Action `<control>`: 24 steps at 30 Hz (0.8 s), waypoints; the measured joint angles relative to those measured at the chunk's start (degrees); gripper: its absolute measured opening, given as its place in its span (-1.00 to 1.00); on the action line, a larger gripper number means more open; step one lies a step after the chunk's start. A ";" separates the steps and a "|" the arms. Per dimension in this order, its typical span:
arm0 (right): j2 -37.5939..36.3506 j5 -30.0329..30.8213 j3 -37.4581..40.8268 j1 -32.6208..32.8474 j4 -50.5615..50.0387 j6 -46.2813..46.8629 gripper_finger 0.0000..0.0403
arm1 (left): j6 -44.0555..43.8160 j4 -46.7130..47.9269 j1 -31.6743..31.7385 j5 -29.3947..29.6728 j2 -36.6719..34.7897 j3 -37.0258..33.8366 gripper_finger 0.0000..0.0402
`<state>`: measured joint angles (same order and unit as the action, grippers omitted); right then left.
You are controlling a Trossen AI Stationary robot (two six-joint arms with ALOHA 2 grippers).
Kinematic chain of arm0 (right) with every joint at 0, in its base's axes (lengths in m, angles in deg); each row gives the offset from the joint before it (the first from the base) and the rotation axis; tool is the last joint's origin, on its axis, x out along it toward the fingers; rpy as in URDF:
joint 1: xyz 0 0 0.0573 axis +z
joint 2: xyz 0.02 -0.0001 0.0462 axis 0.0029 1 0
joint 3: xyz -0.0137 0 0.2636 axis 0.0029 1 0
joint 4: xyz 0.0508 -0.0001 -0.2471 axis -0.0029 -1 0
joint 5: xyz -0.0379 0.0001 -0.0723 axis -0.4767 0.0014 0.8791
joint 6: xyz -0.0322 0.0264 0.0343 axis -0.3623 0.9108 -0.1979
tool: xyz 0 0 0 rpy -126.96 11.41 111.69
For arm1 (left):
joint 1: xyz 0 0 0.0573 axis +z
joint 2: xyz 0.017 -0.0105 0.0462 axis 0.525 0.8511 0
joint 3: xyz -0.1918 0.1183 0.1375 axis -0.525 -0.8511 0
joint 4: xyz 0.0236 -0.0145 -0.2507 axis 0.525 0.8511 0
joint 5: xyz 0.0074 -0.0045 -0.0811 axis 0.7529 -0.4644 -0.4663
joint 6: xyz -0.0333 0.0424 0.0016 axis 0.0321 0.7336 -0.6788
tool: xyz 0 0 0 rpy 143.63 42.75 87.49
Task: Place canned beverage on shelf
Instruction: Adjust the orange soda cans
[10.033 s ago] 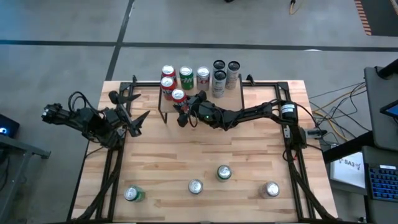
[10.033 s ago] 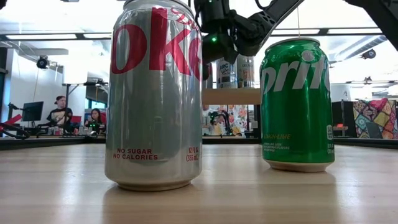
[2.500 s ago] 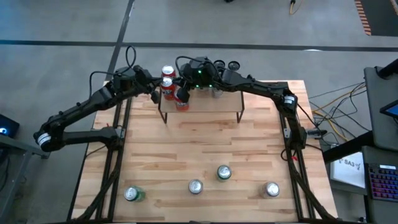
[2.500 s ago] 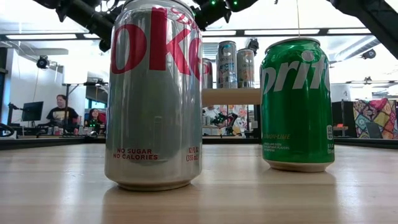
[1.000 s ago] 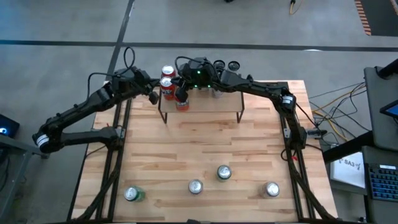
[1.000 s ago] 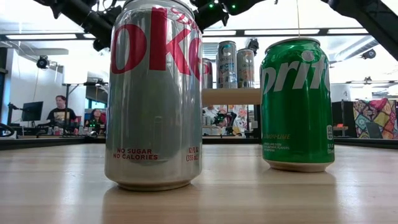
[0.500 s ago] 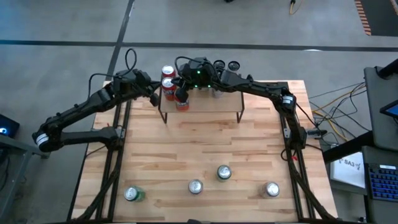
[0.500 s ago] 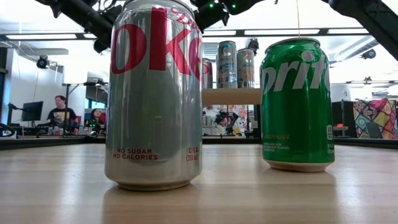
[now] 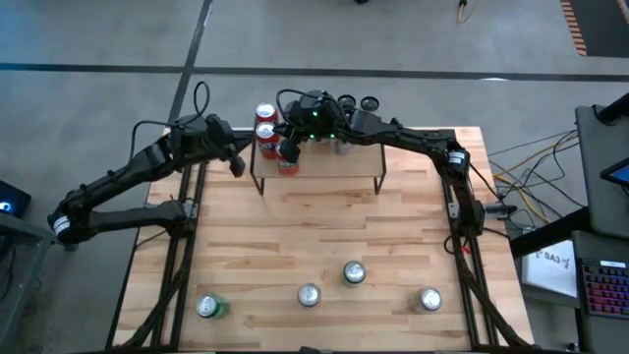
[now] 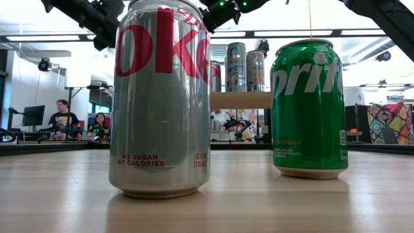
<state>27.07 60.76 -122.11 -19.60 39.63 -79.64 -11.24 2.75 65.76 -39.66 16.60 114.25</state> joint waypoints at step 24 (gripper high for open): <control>0.52 0.26 0.00 -0.02 0.18 0.21 -0.94 | -1.15 -6.31 -4.66 1.88 7.07 -0.02 -1.00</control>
<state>27.59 61.02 -122.12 -19.62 39.81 -79.43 -12.39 -3.56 61.10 -37.78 23.67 114.23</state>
